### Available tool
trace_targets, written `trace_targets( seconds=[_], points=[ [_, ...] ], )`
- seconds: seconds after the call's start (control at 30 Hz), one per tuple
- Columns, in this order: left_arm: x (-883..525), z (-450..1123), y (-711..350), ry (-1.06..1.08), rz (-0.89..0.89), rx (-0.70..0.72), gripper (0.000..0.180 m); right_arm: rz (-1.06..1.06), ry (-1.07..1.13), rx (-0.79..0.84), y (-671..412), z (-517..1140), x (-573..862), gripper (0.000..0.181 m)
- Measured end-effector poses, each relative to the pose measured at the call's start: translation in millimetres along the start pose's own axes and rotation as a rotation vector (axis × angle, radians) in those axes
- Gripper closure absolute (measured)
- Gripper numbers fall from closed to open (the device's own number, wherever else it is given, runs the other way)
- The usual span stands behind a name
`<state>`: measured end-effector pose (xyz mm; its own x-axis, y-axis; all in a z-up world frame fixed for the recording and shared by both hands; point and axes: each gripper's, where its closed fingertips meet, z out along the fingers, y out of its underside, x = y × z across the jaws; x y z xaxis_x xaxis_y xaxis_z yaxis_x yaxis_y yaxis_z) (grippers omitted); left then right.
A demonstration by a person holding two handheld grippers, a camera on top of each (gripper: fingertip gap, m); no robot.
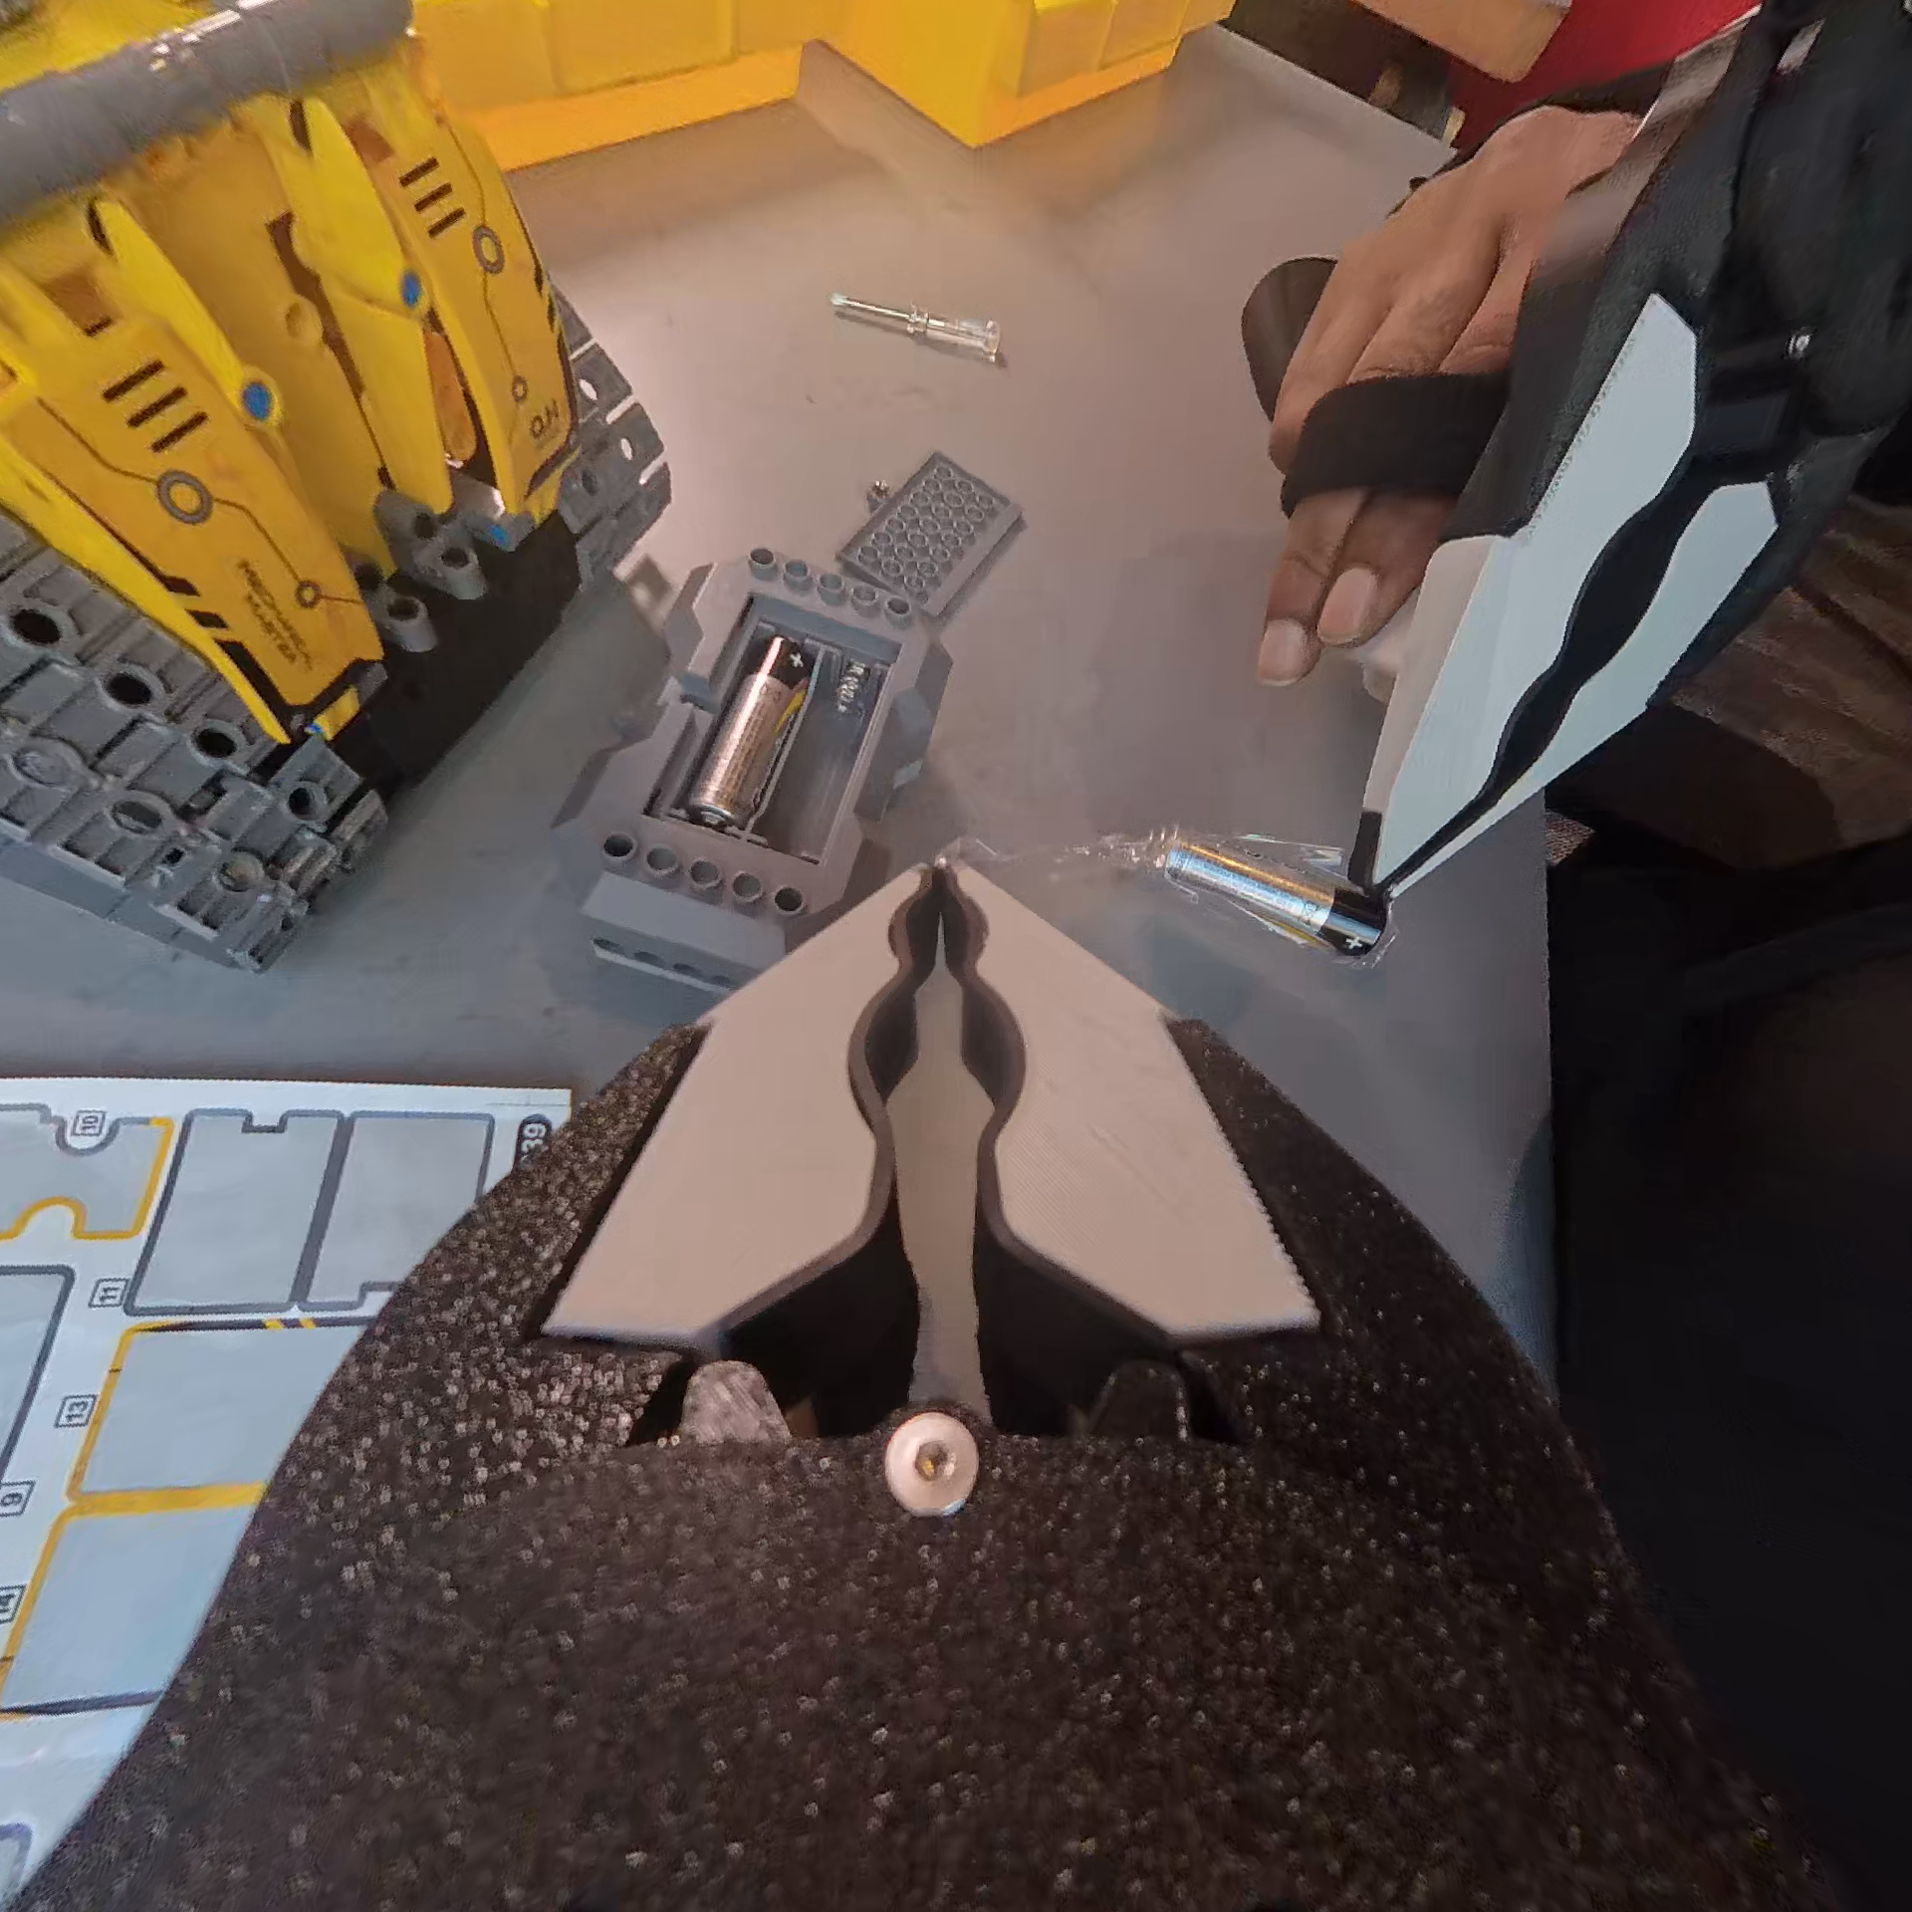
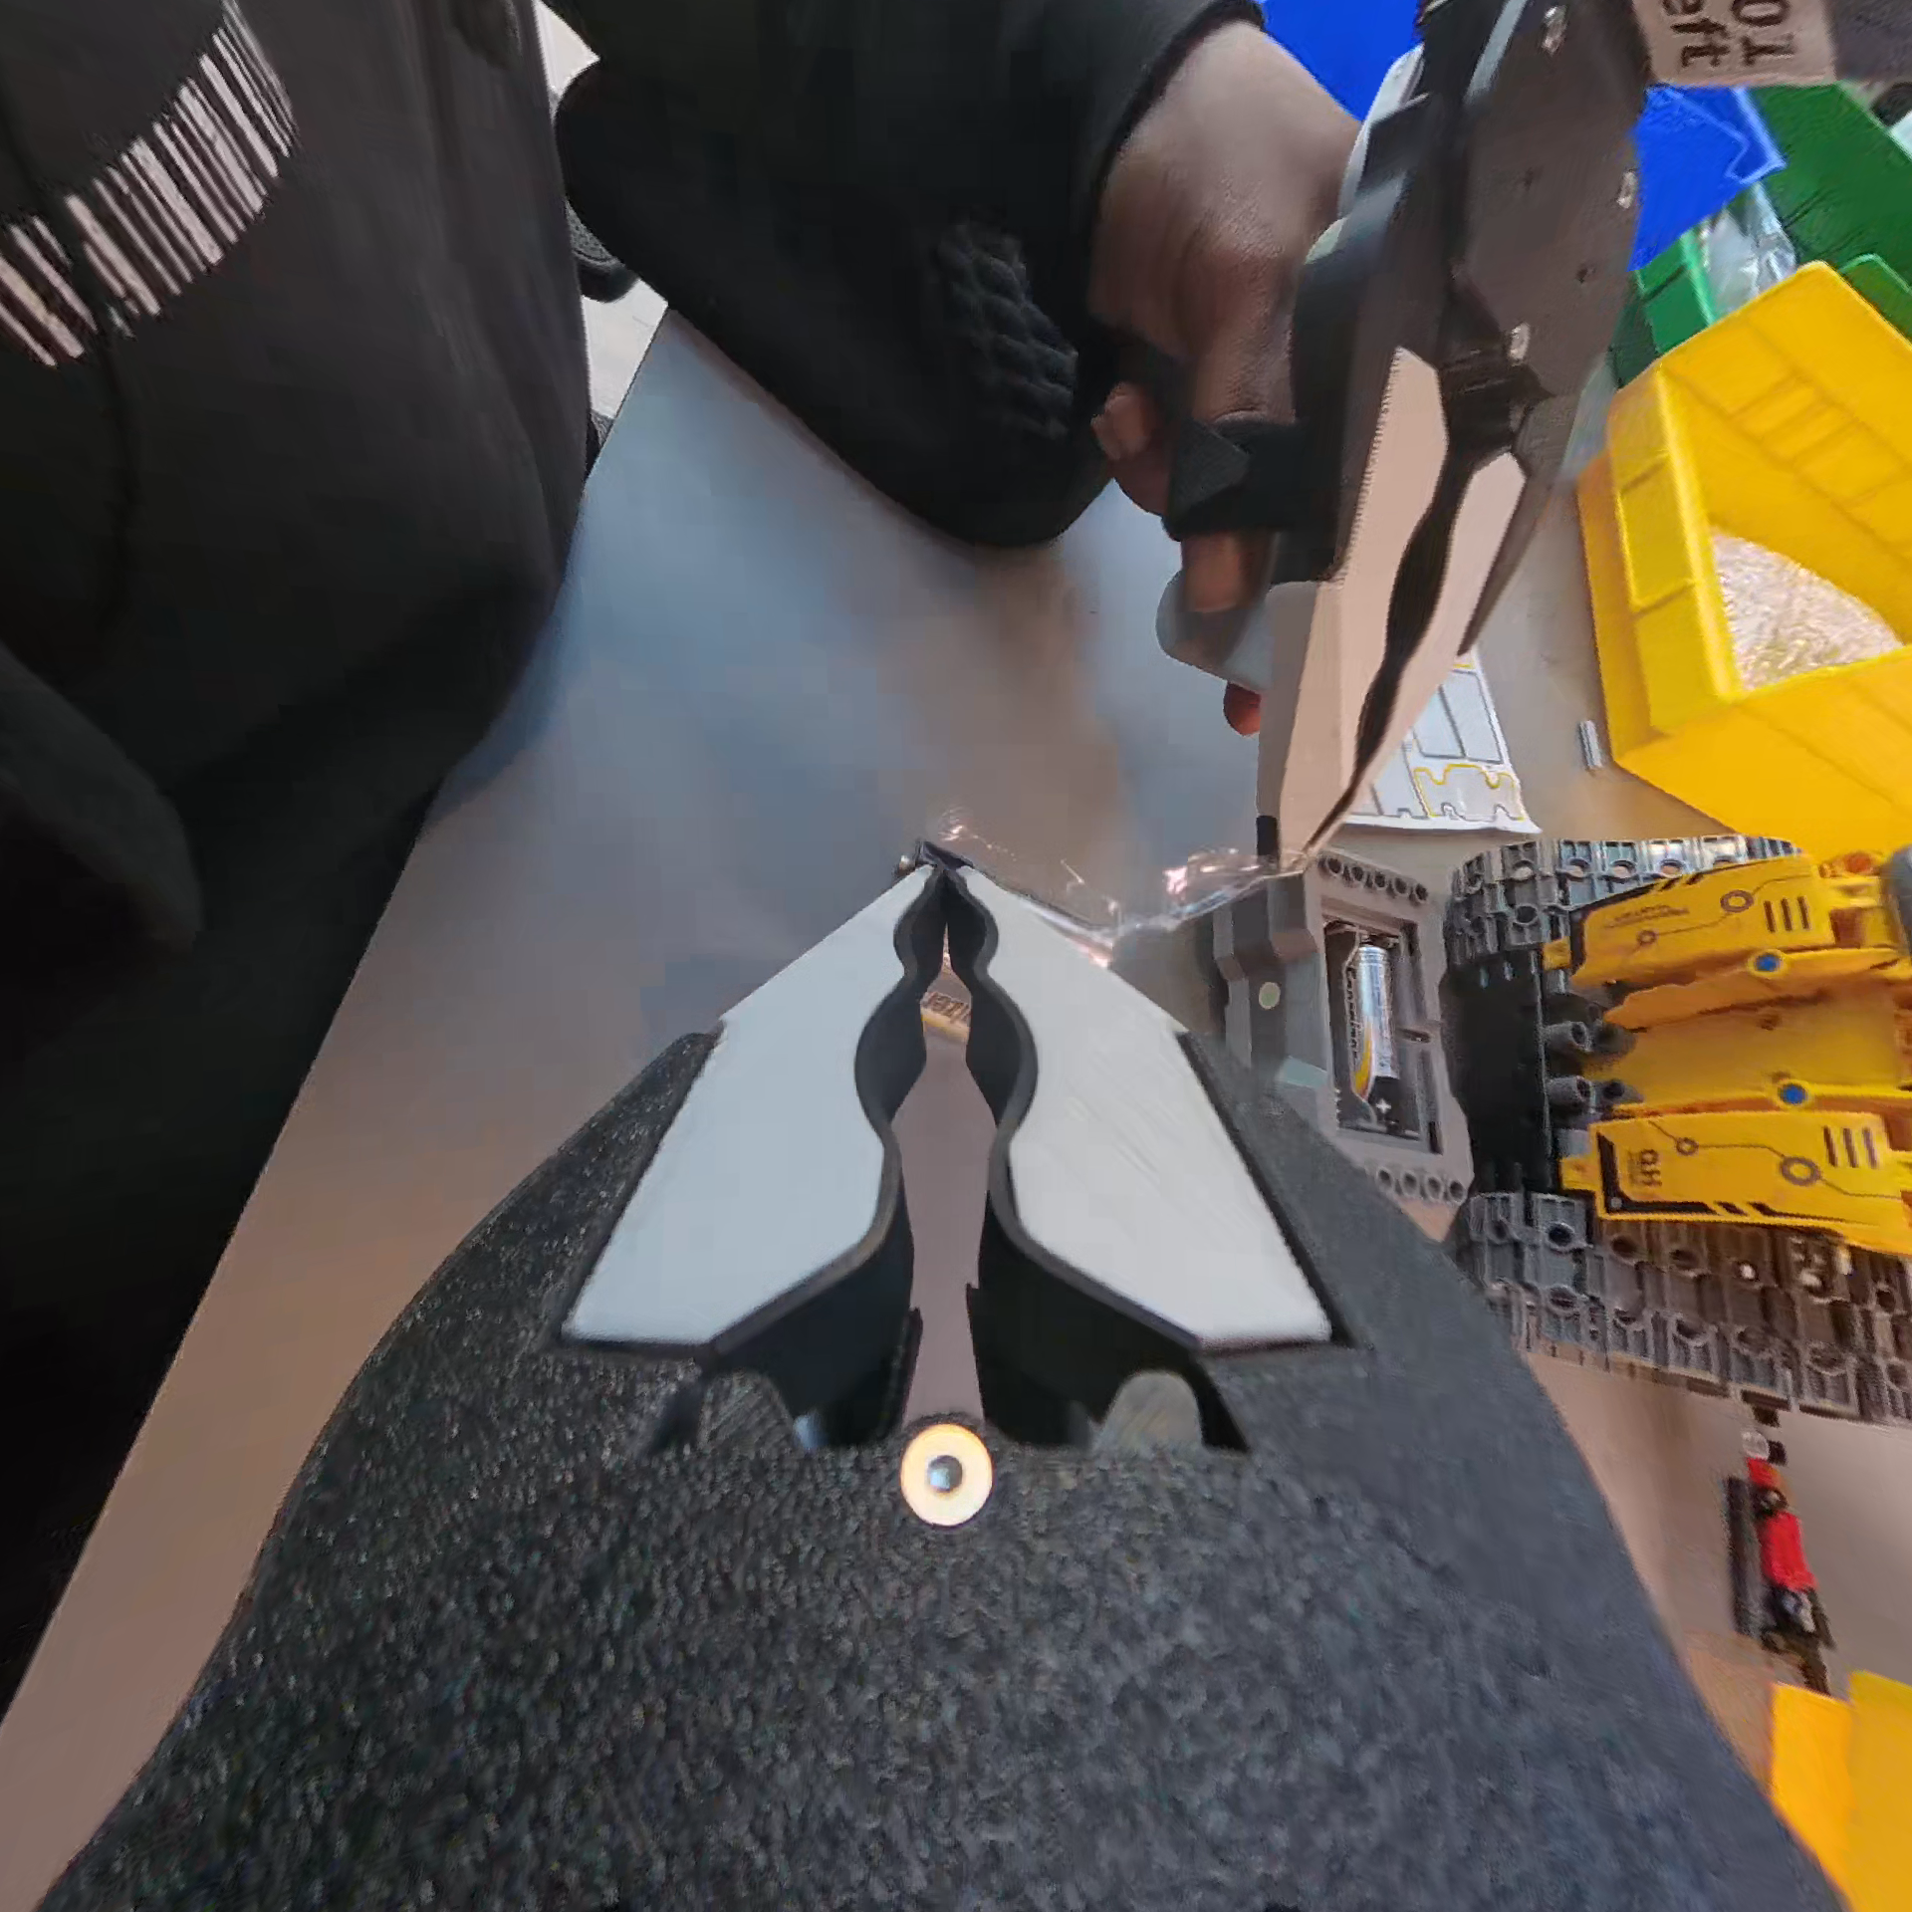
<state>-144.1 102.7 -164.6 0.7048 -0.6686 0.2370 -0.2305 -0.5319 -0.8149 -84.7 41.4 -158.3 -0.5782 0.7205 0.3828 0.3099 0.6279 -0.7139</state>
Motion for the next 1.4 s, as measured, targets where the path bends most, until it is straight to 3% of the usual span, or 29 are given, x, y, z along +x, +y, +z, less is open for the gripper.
trace_targets(
  seconds=[0.13, 0.27, 0.37, 0.5, 0.6, 0.73, 0.87, 1.03, 1.4],
  points=[
    [5.3, -0.2, 5.9, 0.036, 0.017, -0.041, 0.177, 0.081, 0.032, 0.081, -1.9, -5.8, 3.9, 0.181],
    [13.8, -12.8, -4.7, 0.1, 0.014, 0.025, 0.152, 0.194, 0.07, 0.166, -5.7, -14.8, 16.5, 0.181],
    [37.4, -21.8, -17.0, 0.205, 0.024, 0.102, 0.145, 0.313, 0.101, 0.243, -10.6, -23.6, 29.2, 0.181],
    [65.6, -6.4, -16.4, 0.298, 0.051, 0.102, 0.131, 0.41, 0.112, 0.347, -21.8, -32.2, 42.8, 0.181],
    [78.1, 2.1, -24.4, 0.344, 0.053, 0.125, 0.154, 0.425, 0.122, 0.374, -27.9, -32.9, 49.9, 0.181],
    [71.2, -0.4, -34.5, 0.321, 0.011, 0.175, 0.169, 0.457, 0.164, 0.417, -32.1, -39.3, 59.8, 0.181],
    [62.3, -12.3, -42.5, 0.355, -0.121, 0.268, 0.174, 0.419, 0.2, 0.401, -31.3, -43.7, 60.7, 0.181],
    [59.7, -17.1, -43.9, 0.367, -0.134, 0.282, 0.178, 0.451, 0.232, 0.402, -26.0, -44.3, 65.3, 0.181],
    [58.7, -5.1, -21.3, 0.292, -0.014, 0.127, 0.18, 0.396, 0.143, 0.232, -6.8, -37.1, 52.3, 0.181]
  ],
)
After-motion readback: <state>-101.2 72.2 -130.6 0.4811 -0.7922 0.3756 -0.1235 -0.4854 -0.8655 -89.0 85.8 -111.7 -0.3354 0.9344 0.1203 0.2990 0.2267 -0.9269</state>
